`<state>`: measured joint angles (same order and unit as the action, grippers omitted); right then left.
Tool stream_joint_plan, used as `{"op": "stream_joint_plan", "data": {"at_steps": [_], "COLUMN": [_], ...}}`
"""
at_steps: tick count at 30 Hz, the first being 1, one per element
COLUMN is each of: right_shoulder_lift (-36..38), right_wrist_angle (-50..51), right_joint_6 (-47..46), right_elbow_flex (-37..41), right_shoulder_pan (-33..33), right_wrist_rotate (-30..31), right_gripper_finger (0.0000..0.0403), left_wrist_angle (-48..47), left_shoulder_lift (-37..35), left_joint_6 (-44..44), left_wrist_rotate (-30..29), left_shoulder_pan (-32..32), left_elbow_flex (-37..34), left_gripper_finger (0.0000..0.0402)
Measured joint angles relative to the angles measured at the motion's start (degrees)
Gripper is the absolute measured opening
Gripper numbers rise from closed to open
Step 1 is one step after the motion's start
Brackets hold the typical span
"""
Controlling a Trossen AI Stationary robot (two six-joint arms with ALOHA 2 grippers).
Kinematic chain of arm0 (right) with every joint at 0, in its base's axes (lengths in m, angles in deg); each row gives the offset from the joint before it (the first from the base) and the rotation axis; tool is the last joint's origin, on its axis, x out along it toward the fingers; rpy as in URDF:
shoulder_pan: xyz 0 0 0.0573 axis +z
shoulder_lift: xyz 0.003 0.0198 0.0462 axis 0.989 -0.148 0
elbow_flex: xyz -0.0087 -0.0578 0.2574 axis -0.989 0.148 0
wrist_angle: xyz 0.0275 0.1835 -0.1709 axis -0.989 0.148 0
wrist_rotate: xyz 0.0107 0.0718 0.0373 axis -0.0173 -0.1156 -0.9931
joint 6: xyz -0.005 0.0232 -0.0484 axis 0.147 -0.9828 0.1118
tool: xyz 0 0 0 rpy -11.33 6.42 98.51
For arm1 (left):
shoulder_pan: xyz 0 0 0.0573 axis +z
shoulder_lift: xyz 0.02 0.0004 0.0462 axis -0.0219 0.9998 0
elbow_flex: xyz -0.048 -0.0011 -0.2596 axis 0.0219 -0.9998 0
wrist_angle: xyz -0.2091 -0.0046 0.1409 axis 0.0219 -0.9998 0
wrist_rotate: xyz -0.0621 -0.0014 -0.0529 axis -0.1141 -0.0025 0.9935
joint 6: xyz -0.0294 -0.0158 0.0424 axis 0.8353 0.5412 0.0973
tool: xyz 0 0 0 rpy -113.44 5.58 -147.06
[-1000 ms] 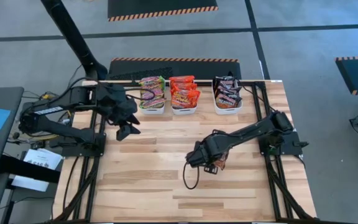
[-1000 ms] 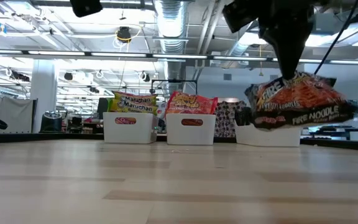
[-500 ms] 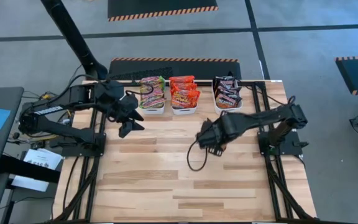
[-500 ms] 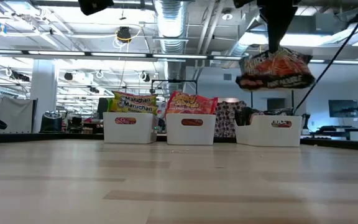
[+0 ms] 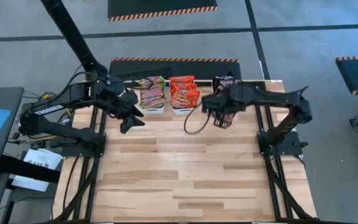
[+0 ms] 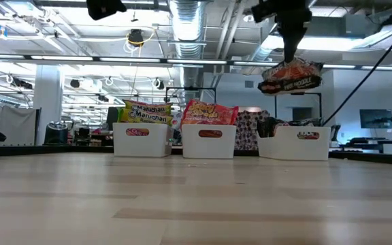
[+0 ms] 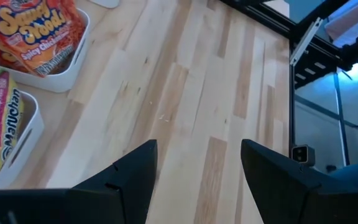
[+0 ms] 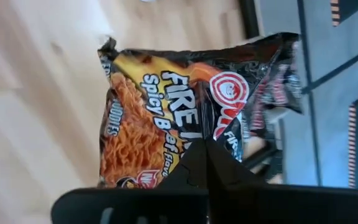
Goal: Sort Maruchan noodles
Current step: Put the black noodle pack into the right white bin
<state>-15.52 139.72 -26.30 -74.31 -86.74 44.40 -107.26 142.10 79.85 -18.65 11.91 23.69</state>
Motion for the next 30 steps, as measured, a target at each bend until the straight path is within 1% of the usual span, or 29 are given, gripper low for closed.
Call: {"op": "stream_joint_plan", "data": {"at_steps": [5, 10, 15, 19, 25, 30], "right_shoulder_lift": [0.12, -0.24, -0.32, -0.32, -0.34, -0.41], "right_wrist_angle": [-0.03, 0.0, -2.04, -5.33, -7.52, -11.38], "right_joint_6": [9.52, 19.12, 26.89, 31.0, 34.47, 36.16], "right_elbow_flex": [0.0, 0.0, 0.0, 0.0, 0.08, 4.27], "right_shoulder_pan": [-7.56, -14.8, -20.31, -23.13, -24.69, -26.1], "right_wrist_rotate": [2.48, 2.62, 2.6, 2.56, 0.94, 0.85], "right_gripper_finger": [0.0003, 0.0003, 0.0003, 0.0003, 0.0003, 0.0003], "left_wrist_angle": [-0.02, -0.02, -0.01, 0.0, 0.22, 0.56], "left_shoulder_lift": [0.0, 0.0, 0.0, 0.0, 0.0, 0.0], "left_joint_6": [-0.02, -0.02, -0.03, -0.08, -0.09, -0.09], "left_wrist_rotate": [0.01, 0.02, -0.46, -1.63, -1.64, -1.69], "left_shoulder_pan": [1.19, 2.72, 4.59, 6.18, 8.83, 10.69], "left_elbow_flex": [0.0, 0.0, 0.0, 0.0, 0.0, 0.0], "left_gripper_finger": [0.0217, 0.0217, 0.0217, 0.0217, 0.0217, 0.0217]}}
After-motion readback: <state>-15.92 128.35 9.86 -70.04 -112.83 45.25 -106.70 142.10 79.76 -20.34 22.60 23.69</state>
